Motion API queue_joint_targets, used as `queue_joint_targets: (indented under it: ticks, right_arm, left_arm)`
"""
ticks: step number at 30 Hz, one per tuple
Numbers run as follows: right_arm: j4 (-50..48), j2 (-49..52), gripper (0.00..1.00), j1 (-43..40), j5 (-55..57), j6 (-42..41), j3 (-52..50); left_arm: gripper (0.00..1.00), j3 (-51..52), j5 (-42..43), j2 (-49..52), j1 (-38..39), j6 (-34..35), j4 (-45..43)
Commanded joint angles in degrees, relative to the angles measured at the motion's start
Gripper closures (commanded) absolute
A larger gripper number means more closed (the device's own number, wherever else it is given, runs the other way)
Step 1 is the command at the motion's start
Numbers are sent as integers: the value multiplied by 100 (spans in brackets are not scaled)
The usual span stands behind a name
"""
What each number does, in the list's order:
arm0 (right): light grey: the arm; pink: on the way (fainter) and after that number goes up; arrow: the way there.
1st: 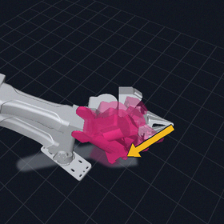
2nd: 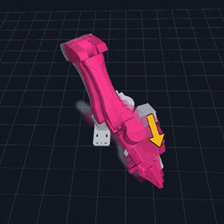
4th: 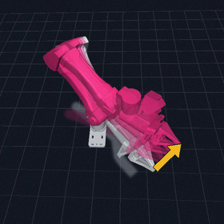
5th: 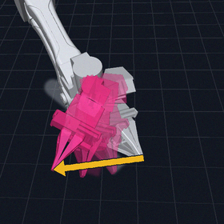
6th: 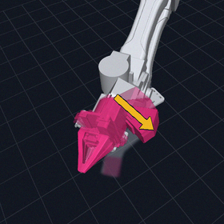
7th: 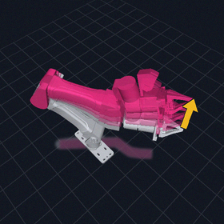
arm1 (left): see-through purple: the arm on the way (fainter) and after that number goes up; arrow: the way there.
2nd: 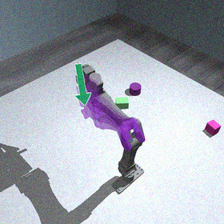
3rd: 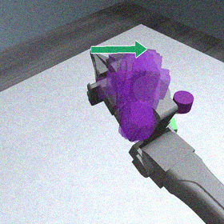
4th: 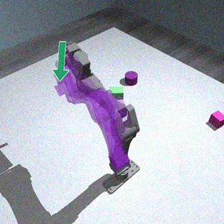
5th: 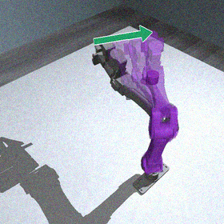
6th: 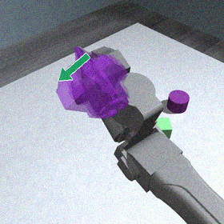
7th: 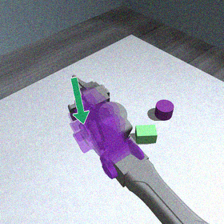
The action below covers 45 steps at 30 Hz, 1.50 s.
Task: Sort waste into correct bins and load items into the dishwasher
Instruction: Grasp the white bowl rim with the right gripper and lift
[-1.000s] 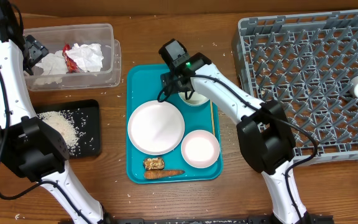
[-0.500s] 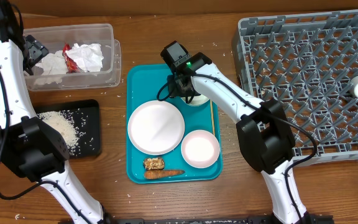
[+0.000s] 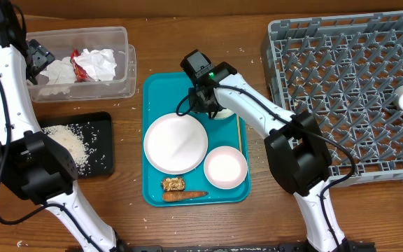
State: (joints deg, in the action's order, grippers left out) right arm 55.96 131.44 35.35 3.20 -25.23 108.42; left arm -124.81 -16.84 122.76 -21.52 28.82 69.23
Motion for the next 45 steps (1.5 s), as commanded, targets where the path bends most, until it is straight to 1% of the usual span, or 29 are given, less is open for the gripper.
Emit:
queue_joint_targets:
  ticks: [1, 5, 9, 10, 14, 18, 22, 25, 26, 30, 33, 36, 39, 41, 43, 45]
  right_arm:
    - [68, 24, 77, 26, 15, -28, 210]
    - [221, -59, 83, 11, 15, -28, 420]
    - [699, -236, 95, -125, 13, -7, 872]
    - [848, -291, 96, -190, 15, -7, 1029]
    - [1353, -544, 96, -579, 11, 11, 1674]
    - [1698, -850, 96, -1182, 7, 17, 2111]
    - [1744, -1137, 96, -2013, -505, 597, 2227]
    - [1593, -1207, 96, -2769, -1237, 1233, 2227]
    - [1397, -1204, 96, -3366, -1976, 1495, 2214]
    - [986, -1139, 96, -4688, -3989, 2068, 2203]
    - [612, -1058, 96, -5613, -5313, 2385, 2203]
    - [232, -885, 96, -6290, -6306, 2380, 2203]
    - [-144, -612, 96, -6725, -7300, 2380, 2203]
    - [-380, -389, 96, -6843, -7805, 2378, 2203]
    - [-498, -133, 96, -6852, -8041, 2376, 2203]
    - [-522, 105, 96, -6787, -8046, 2376, 2203]
  left_arm:
    - [0, -22, -4, -223, -22, 98, -4]
    - [0, -22, -4, -223, -22, 98, -4]
    - [0, -22, -4, -223, -22, 98, -4]
    - [0, -22, -4, -223, -22, 98, -4]
    - [0, -22, -4, -223, -22, 98, -4]
    - [0, -22, -4, -223, -22, 98, -4]
    - [0, -22, -4, -223, -22, 98, -4]
    - [0, -22, -4, -223, -22, 98, -4]
    - [0, -22, -4, -223, -22, 98, -4]
    - [0, -22, -4, -223, -22, 98, -4]
    - [0, -22, -4, -223, -22, 98, -4]
    - [0, -22, -4, -223, -22, 98, -4]
    - [0, -22, -4, -223, -22, 98, -4]
    - [0, -22, -4, -223, -22, 98, -4]
    - [0, -22, -4, -223, -22, 98, -4]
    - [0, -22, -4, -223, -22, 98, -4]
